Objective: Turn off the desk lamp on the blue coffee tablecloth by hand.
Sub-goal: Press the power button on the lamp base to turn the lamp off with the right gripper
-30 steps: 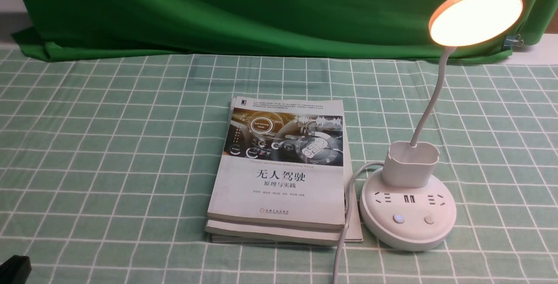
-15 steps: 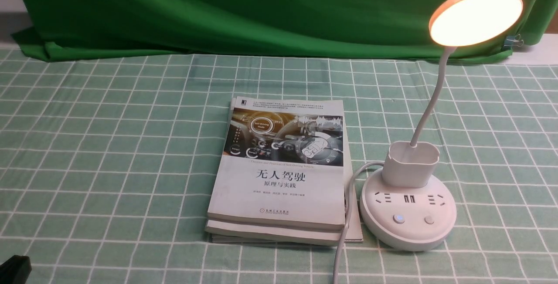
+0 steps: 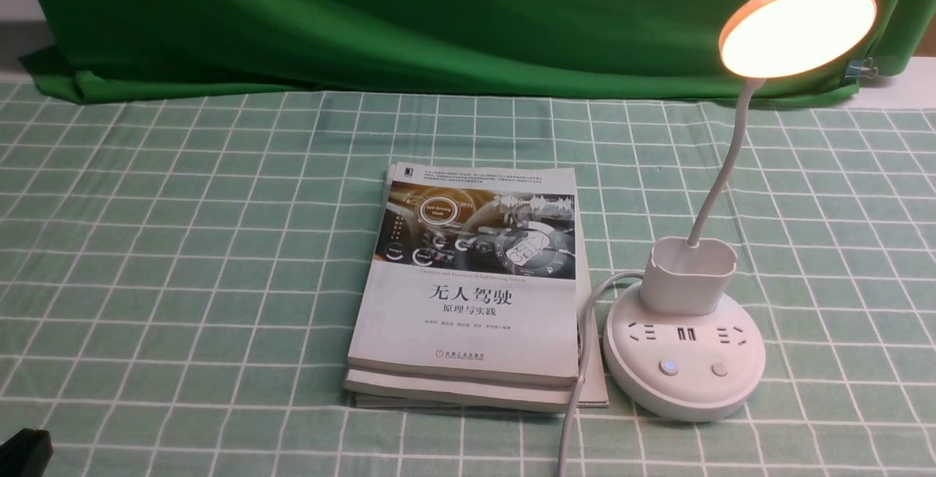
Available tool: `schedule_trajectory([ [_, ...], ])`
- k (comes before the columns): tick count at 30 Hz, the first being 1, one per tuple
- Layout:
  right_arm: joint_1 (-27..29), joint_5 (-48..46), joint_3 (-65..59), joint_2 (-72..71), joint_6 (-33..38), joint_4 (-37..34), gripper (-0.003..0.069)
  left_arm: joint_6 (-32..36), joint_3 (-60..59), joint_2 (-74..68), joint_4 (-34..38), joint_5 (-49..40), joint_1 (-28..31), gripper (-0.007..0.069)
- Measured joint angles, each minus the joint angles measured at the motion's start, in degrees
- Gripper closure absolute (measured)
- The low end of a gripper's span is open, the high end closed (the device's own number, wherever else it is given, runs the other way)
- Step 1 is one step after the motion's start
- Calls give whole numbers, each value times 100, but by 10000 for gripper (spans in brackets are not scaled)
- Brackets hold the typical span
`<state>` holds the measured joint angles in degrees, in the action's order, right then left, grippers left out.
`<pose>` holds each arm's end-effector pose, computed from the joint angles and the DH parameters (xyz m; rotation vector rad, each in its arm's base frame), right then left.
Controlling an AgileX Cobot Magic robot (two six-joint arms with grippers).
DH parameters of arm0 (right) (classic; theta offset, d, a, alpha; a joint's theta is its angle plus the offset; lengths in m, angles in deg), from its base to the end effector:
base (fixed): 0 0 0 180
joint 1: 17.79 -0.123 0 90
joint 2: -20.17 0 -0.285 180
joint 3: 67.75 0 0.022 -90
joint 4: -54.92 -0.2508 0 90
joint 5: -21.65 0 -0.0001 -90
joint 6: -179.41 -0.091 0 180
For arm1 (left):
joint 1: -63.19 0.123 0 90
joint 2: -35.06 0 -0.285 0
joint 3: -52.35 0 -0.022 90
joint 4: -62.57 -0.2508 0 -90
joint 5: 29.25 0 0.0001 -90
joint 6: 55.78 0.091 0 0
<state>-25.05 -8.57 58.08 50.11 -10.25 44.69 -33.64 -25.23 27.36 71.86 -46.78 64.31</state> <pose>0.0814 0.0186 0.2760 0.1387 2.0019 0.3786 0.0545 -0.0034 0.1838 0.2245 1.7783 0.1366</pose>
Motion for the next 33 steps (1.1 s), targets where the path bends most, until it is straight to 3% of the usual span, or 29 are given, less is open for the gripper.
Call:
schedule_trajectory([
  [3, -6, -1416, 1060, 1657, 729, 0, 618, 0, 0, 0, 0, 0, 0, 624],
  [8, -71, -2064, 1959, 3620, 1351, 0, 618, 0, 0, 0, 0, 0, 0, 624],
  [17, -1177, -1818, 2843, 5690, 1460, 54, 623, 0, 0, 0, 0, 0, 0, 624],
  [24, -1143, -1745, 3388, 6902, 1432, 194, 622, 0, 0, 0, 0, 0, 0, 624],
  [33, -1143, -1709, 3553, 7226, 1432, 245, 622, 0, 0, 0, 0, 0, 0, 624],
])
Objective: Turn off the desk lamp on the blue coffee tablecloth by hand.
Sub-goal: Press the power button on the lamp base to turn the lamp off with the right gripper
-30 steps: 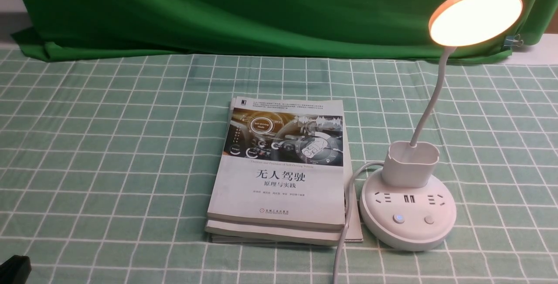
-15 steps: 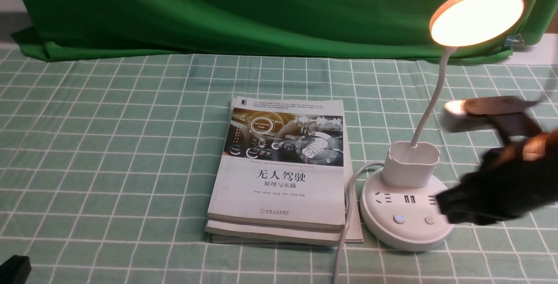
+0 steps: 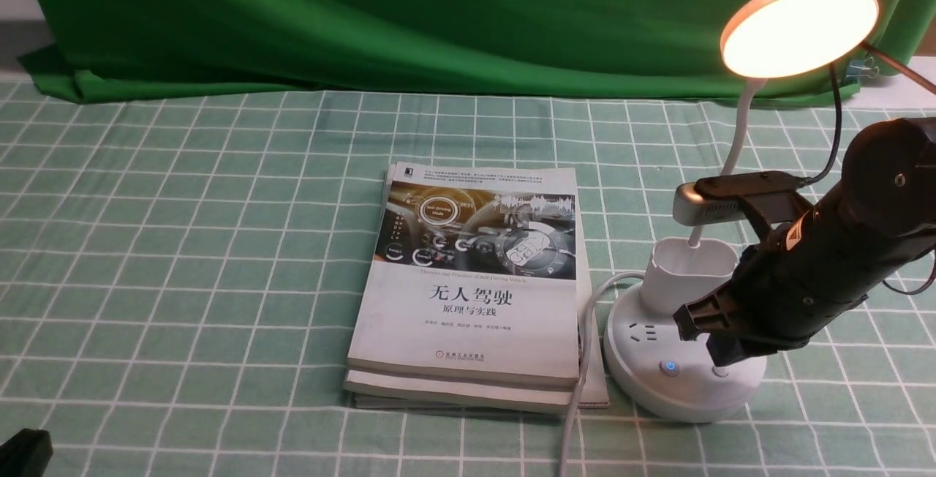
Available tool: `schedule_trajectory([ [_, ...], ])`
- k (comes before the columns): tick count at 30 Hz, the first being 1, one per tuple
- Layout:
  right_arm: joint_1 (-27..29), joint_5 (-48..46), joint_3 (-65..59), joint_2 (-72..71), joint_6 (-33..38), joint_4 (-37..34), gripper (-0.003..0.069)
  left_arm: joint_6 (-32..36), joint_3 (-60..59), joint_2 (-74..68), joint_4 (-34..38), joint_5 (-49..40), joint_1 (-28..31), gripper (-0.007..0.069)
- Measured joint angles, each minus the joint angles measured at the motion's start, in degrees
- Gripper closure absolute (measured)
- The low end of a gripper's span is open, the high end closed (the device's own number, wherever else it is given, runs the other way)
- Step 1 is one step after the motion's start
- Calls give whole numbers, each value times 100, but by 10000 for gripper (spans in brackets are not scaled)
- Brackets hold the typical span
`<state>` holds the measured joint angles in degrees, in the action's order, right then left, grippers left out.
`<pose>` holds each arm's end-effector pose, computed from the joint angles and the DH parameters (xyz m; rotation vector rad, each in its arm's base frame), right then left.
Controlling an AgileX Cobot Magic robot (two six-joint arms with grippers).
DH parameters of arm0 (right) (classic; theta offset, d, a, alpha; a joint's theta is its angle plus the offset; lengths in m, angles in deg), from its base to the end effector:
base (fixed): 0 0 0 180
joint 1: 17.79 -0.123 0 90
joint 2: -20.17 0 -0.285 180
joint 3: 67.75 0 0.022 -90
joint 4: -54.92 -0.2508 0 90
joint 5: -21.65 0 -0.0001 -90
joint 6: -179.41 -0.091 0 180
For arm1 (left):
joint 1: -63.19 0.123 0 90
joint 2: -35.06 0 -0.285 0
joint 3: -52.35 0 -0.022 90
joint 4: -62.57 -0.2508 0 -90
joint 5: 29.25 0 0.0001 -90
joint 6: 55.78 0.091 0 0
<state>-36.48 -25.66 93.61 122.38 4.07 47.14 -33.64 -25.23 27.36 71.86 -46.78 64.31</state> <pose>0.2867 0.1066 0.2033 -0.4773 2.9048 0.1971 0.0545 -0.0034 0.1838 0.2245 1.7783 0.1366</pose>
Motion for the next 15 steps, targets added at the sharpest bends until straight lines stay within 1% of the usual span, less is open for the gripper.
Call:
schedule_trajectory([
  [15, 52, -34, 64, 471, -16, 84, 622, 0, 0, 0, 0, 0, 0, 624],
])
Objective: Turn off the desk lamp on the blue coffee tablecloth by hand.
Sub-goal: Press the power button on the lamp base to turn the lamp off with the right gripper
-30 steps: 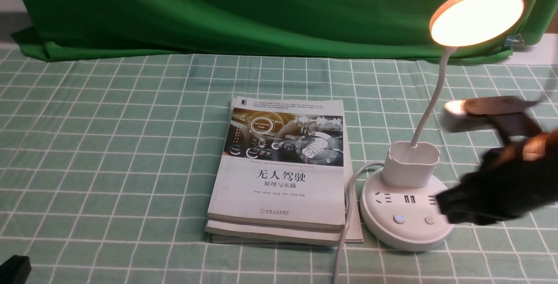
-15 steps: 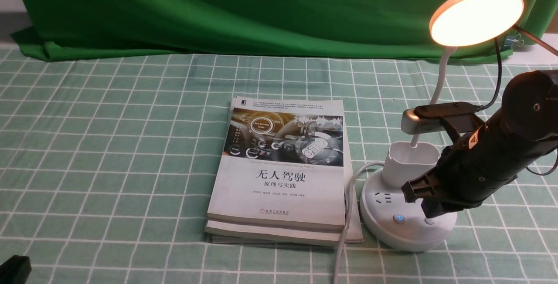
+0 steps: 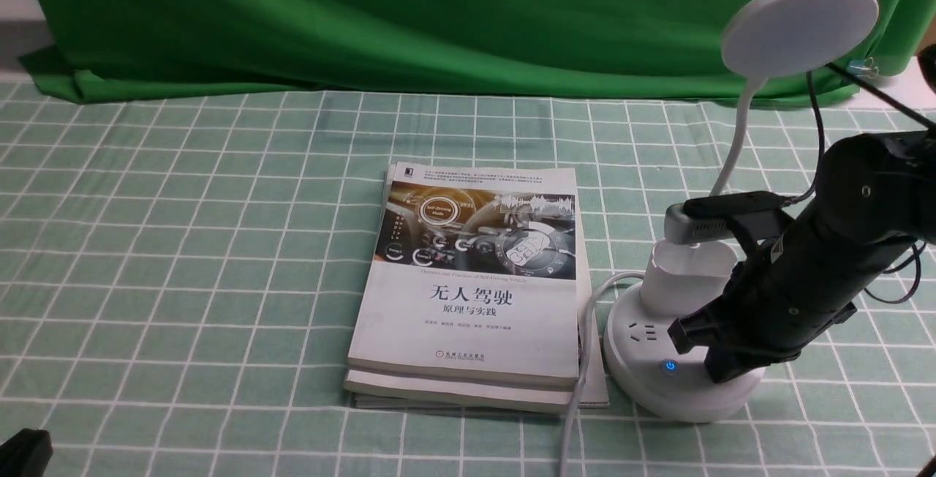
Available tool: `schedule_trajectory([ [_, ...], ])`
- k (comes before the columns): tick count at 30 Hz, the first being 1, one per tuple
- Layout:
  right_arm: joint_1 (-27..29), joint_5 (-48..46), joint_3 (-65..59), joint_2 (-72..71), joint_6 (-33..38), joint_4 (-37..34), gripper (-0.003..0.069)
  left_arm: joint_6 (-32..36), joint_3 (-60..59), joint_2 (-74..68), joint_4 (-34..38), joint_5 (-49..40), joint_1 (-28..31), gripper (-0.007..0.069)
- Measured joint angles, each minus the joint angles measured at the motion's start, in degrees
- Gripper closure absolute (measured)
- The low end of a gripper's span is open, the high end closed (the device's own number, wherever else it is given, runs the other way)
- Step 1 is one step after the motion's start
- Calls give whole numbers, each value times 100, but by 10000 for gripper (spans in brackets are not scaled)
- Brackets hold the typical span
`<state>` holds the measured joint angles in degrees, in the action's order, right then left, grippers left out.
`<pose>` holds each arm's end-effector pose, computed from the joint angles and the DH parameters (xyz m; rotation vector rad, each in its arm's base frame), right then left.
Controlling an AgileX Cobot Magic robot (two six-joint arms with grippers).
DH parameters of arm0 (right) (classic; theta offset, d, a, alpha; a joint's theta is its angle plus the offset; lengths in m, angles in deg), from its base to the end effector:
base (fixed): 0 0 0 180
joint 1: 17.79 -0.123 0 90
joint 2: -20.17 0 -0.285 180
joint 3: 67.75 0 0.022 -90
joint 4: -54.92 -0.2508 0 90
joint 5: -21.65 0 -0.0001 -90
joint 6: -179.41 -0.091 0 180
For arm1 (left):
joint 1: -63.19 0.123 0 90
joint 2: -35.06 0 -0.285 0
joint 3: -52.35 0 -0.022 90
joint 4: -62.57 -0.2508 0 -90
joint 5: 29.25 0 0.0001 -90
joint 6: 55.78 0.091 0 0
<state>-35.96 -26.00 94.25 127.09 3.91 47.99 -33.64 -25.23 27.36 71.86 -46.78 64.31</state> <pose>0.2950 0.1054 0.1803 -0.4810 2.9813 0.1653 0.0545 -0.0034 0.1838 0.2245 1.7783 0.1366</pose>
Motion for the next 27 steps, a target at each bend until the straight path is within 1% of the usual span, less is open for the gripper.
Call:
schedule_trajectory([
  [14, 4, 95, -22, -454, -8, 27, 622, 0, 0, 0, 0, 0, 0, 624],
  [22, 4, 85, -15, -16, -8, 36, 622, 0, 0, 0, 0, 0, 0, 624],
  [27, 7, 121, 2, 5, -8, 36, 622, 0, 0, 0, 0, 0, 0, 624],
])
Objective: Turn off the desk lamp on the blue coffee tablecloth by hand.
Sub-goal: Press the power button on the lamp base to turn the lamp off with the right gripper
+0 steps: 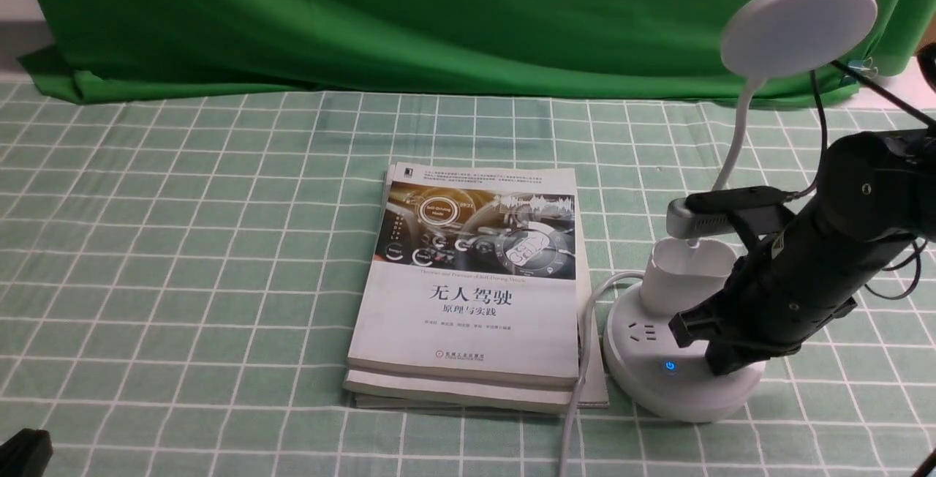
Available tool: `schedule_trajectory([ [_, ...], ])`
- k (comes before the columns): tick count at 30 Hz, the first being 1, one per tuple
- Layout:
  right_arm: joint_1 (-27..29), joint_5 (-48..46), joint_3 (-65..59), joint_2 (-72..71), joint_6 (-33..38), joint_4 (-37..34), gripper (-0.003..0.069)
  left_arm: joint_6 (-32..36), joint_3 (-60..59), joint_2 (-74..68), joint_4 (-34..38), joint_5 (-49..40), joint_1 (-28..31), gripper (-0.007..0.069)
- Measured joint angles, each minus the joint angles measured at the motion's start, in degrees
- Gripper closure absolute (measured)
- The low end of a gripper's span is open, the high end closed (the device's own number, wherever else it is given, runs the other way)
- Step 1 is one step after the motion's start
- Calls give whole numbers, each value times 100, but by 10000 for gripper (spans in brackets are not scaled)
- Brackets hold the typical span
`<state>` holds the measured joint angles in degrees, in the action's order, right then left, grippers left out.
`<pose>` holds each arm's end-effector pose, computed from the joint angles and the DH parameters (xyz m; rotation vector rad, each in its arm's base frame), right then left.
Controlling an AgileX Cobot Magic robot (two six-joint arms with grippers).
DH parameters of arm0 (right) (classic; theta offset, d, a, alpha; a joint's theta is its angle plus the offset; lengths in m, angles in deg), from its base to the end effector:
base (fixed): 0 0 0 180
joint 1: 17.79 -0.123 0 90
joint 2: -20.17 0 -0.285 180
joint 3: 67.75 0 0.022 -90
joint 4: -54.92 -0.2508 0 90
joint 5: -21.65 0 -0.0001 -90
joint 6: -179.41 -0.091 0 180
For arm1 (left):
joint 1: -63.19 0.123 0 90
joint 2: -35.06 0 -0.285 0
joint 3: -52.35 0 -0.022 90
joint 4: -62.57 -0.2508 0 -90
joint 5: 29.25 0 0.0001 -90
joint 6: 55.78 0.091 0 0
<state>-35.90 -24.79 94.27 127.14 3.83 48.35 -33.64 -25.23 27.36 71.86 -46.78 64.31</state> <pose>0.2972 0.1051 0.1803 -0.4784 2.9606 0.1595 0.0545 -0.0034 0.1838 0.2245 1.7783 0.1366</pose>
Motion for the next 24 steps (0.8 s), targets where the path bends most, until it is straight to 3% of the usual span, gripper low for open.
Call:
schedule_trajectory([
  [11, 0, 1, -24, -528, 0, 0, 622, 0, 0, 0, 0, 0, 0, 624],
  [24, 5, 17, 32, 47, 5, 14, 622, 0, 0, 0, 0, 0, 0, 624],
])
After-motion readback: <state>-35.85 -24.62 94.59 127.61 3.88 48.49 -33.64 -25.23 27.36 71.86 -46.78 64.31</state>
